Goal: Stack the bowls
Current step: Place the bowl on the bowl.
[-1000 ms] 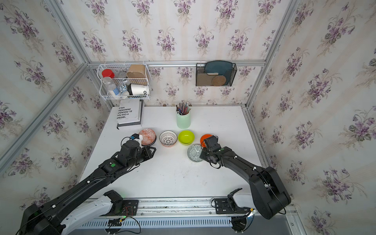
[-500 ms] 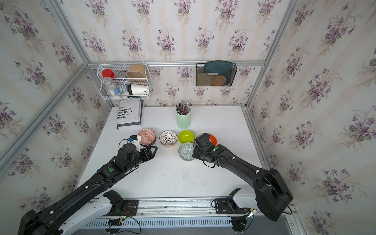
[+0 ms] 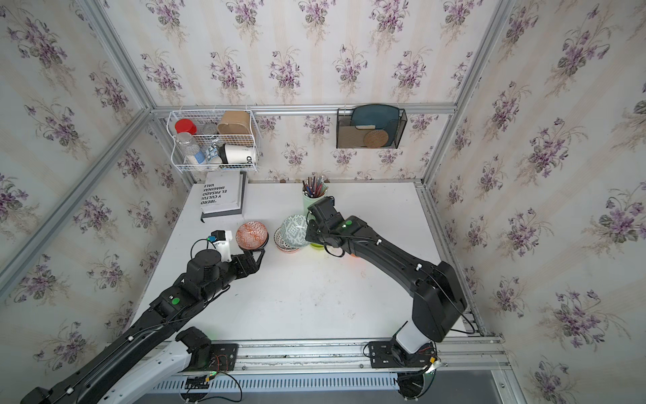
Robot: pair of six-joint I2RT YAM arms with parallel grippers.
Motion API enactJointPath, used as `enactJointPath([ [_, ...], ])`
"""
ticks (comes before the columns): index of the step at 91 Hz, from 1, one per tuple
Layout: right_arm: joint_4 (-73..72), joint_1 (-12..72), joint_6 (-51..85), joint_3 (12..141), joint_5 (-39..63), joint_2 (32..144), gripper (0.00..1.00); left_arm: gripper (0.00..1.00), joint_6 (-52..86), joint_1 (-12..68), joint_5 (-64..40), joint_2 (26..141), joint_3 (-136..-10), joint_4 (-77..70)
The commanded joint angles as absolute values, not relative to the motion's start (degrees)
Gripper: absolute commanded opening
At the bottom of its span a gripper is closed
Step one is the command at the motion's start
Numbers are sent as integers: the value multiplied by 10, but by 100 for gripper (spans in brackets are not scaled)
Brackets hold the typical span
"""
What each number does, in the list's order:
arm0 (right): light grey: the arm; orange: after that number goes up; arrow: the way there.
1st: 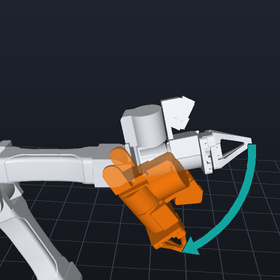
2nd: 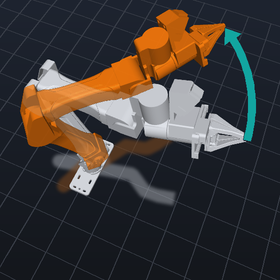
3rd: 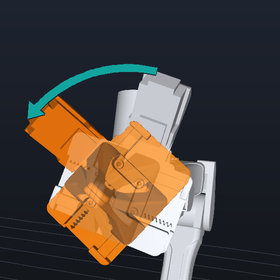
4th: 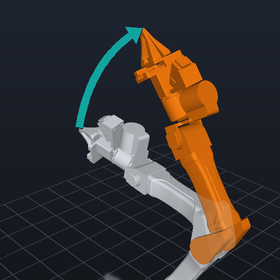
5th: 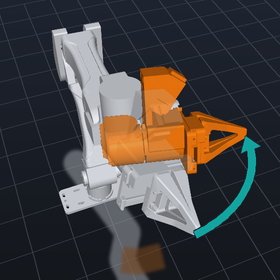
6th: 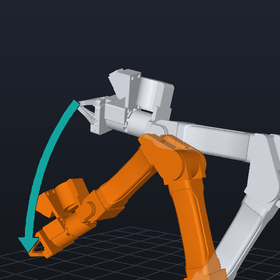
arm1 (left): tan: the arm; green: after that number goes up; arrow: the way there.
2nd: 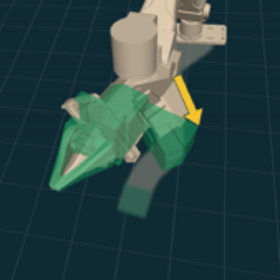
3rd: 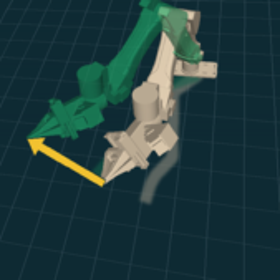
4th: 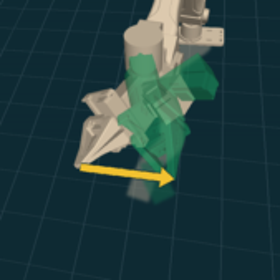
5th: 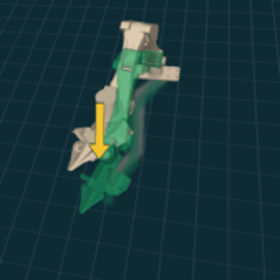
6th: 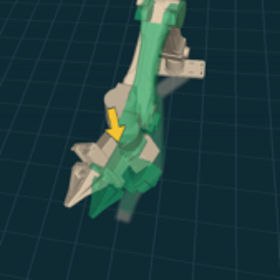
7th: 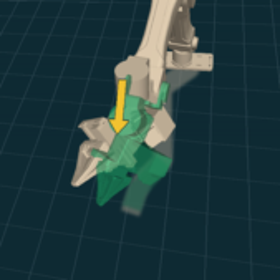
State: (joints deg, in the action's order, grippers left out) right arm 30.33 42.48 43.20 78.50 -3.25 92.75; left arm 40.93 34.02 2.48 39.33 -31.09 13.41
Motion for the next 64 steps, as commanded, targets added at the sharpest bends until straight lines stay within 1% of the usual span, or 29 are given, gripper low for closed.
enactJointPath([
  [1, 309, 427, 410, 835, -44, 965, 0, 93, 407, 336, 51, 371, -292, 123],
  [12, 313, 430, 404, 882, -43, 1016, 0, 92, 412, 322, 36, 366, -281, 109],
  [28, 296, 431, 404, 901, -32, 1067, 0, 92, 414, 303, 13, 381, -279, 100],
  [64, 279, 431, 401, 901, -32, 1110, 0, 90, 423, 272, -30, 401, -265, 65],
])
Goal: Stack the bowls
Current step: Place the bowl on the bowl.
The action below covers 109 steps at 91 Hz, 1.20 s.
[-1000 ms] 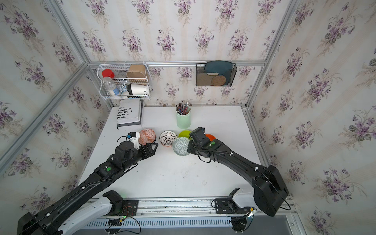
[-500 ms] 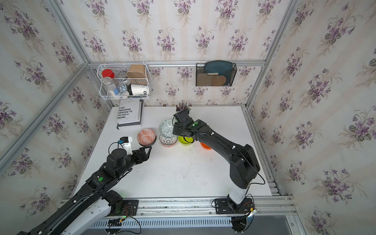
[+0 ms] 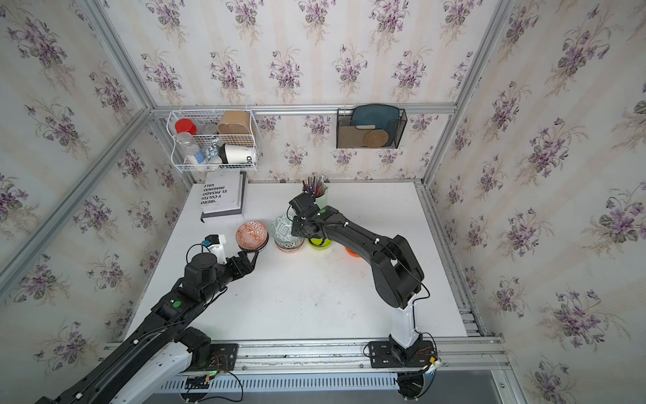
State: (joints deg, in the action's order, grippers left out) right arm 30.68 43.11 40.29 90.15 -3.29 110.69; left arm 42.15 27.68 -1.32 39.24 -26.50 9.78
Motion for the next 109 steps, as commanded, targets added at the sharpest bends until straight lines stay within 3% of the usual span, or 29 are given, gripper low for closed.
enactJointPath([
  [1, 278, 431, 401, 901, -32, 1111, 0, 90, 423, 271, -31, 401, -265, 64],
  [99, 260, 432, 385, 873, -39, 1133, 0, 87, 426, 257, -45, 425, -261, 40],
  [109, 263, 433, 384, 879, -36, 1135, 14, 87, 425, 258, -46, 427, -261, 38],
])
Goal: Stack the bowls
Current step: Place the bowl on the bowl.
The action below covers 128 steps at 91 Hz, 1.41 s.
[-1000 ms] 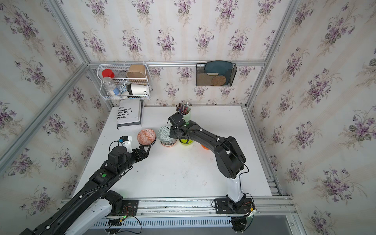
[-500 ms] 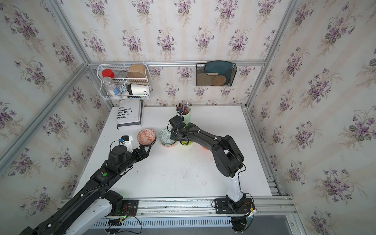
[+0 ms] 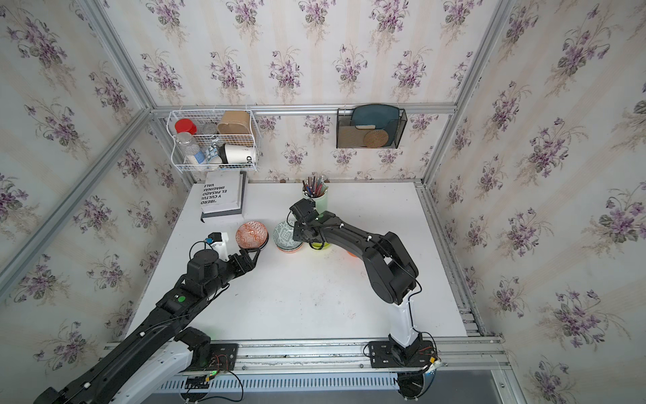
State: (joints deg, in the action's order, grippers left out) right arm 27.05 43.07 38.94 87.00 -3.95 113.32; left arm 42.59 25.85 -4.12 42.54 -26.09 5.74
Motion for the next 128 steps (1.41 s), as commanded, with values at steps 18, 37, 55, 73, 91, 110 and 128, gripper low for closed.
enactJointPath([
  [18, 280, 441, 380, 899, -48, 1138, 40, 86, 426, 257, -47, 427, -261, 38],
  [37, 292, 444, 382, 906, -66, 1119, 44, 86, 426, 256, -47, 428, -261, 39],
  [55, 298, 444, 384, 901, -78, 1087, 45, 86, 428, 256, -47, 427, -261, 41],
  [73, 284, 443, 388, 875, -77, 1073, 29, 85, 432, 255, -46, 425, -260, 46],
  [91, 264, 442, 391, 854, -68, 1080, 23, 85, 435, 256, -44, 421, -258, 50],
  [110, 254, 439, 392, 838, -67, 1086, 18, 85, 436, 256, -43, 423, -259, 50],
  [128, 249, 438, 394, 828, -68, 1088, 15, 85, 435, 255, -42, 424, -260, 49],
])
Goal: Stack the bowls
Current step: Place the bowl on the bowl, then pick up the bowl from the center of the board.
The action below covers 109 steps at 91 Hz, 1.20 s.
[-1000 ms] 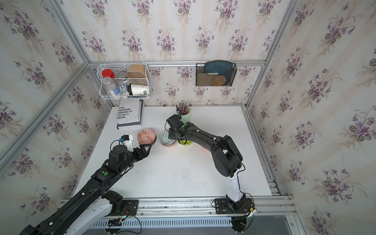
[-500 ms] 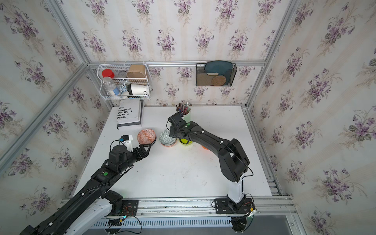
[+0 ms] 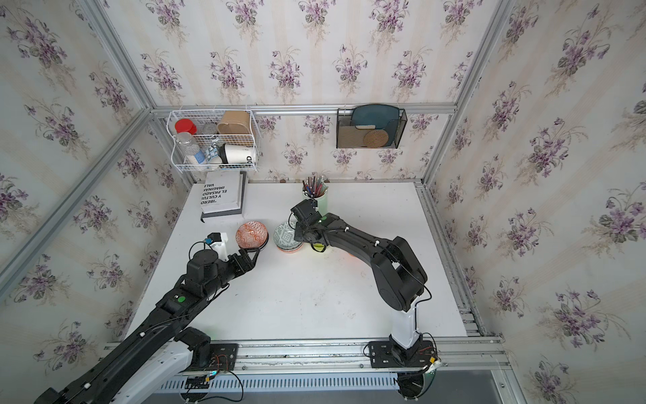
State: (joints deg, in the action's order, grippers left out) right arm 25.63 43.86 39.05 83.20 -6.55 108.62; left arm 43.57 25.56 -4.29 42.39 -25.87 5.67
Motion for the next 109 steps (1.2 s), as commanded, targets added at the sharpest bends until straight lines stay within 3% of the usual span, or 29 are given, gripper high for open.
enactJointPath([
  [1, 248, 438, 394, 828, -68, 1089, 15, 85, 435, 256, -42, 424, -260, 49],
  [12, 249, 437, 394, 828, -69, 1082, 14, 85, 435, 256, -42, 424, -260, 49],
  [48, 249, 422, 402, 781, -86, 995, 29, 88, 438, 256, -40, 426, -261, 53],
  [76, 201, 341, 406, 686, -13, 968, 39, 90, 442, 256, -36, 427, -261, 52],
  [109, 214, 262, 371, 702, -7, 990, 41, 91, 447, 256, -30, 430, -261, 51],
])
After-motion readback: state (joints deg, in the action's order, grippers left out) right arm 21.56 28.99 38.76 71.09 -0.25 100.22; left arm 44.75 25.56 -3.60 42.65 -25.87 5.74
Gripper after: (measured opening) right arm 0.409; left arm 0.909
